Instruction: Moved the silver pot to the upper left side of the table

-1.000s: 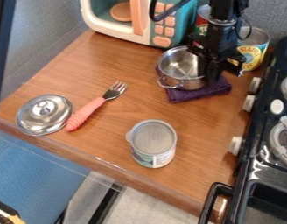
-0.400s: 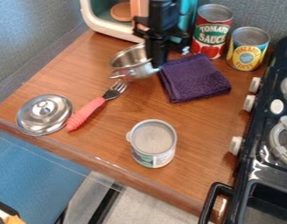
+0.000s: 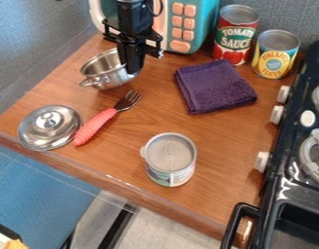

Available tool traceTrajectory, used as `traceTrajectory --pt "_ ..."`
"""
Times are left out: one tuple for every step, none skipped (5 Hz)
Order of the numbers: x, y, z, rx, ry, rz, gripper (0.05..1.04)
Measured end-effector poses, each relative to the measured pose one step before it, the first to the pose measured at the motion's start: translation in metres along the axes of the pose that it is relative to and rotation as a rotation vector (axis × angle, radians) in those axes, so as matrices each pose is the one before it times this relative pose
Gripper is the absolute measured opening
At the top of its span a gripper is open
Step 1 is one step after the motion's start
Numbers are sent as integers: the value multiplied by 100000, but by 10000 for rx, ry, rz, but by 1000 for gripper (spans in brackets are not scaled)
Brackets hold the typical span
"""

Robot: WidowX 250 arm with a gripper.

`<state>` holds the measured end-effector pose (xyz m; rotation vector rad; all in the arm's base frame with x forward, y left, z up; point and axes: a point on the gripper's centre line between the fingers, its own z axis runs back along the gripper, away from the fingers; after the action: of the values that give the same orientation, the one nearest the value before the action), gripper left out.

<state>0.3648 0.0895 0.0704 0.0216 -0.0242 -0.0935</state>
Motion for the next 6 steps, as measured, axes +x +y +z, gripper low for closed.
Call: traceTrajectory --pt "180 2983 -1313 87 222 505 68" --pt "597 1411 -892 296 188 134 68" --pt "355 366 -754 185 108 -111 91" --pt "-216 -188 -622 -73 104 -174 258" --pt "-710 -406 -663 -148 255 -205 537" --pt "-475 15 1622 135 -211 -10 843"
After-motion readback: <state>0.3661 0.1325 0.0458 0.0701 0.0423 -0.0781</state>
